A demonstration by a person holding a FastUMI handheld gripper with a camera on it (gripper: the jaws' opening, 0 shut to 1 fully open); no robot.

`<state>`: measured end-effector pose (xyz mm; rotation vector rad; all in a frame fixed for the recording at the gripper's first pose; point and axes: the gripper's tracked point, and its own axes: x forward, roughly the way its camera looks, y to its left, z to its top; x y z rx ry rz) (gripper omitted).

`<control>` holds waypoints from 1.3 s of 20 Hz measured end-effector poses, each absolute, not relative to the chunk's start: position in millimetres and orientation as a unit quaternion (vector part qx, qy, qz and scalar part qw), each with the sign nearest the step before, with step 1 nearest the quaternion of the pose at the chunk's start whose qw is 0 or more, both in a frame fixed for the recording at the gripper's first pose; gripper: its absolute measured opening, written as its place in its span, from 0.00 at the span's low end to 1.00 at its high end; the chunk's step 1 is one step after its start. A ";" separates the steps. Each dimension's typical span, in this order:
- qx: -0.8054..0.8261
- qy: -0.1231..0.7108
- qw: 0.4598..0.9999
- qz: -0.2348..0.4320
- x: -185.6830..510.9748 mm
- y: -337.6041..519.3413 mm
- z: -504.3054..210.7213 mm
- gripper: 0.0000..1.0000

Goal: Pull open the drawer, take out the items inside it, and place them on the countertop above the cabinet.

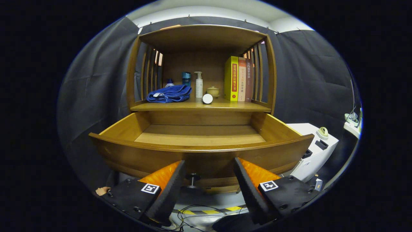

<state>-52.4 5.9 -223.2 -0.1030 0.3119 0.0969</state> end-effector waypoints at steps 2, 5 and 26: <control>-0.049 0.154 0.986 0.046 -49.2 7.6 -224.9 0.97; -0.041 0.153 0.987 0.041 -40.5 10.8 -224.2 0.98; -0.026 0.150 0.987 0.043 91.5 32.0 -217.5 0.96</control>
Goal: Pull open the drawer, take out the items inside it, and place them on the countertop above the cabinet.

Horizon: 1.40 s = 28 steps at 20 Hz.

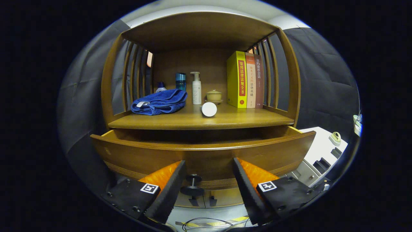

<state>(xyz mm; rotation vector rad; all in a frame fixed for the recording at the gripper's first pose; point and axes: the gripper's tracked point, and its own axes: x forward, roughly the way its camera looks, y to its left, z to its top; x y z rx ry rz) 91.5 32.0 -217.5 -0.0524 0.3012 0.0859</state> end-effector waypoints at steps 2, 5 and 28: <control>-0.029 0.150 0.987 0.041 103.0 33.2 -217.5 0.96; -0.035 0.146 0.988 0.037 117.1 34.3 -217.7 0.96; -0.013 0.098 0.994 0.035 148.8 22.1 -119.4 0.98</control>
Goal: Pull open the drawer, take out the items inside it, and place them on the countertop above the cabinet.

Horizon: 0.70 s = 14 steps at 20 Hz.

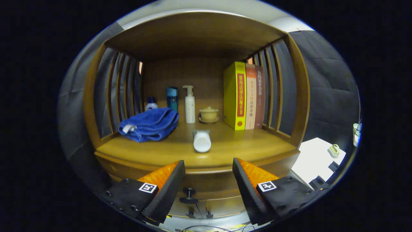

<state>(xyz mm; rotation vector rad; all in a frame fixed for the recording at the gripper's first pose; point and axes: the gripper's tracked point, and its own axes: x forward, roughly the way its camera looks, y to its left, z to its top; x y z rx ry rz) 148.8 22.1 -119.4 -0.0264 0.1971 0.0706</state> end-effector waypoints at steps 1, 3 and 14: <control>-0.011 0.088 0.995 0.037 148.8 12.8 -98.5 0.98; -0.016 0.081 0.996 0.045 147.2 7.6 -68.6 0.98; -0.043 0.046 0.995 0.075 104.6 1.2 78.5 0.98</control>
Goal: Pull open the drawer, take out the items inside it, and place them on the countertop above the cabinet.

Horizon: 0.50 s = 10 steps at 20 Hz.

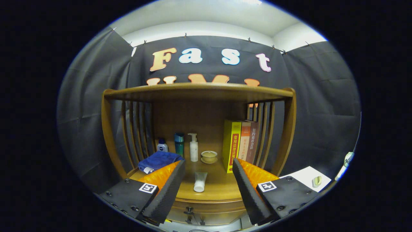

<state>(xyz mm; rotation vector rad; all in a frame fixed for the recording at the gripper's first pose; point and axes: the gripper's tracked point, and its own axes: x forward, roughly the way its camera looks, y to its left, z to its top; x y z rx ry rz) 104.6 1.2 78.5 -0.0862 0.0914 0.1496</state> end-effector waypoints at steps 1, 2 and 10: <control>-0.045 0.043 0.995 0.075 100.0 0.7 86.6 0.98; -0.048 0.039 0.995 0.075 96.8 -1.7 93.5 0.98; -0.043 0.027 0.997 0.062 85.0 -18.2 108.5 0.98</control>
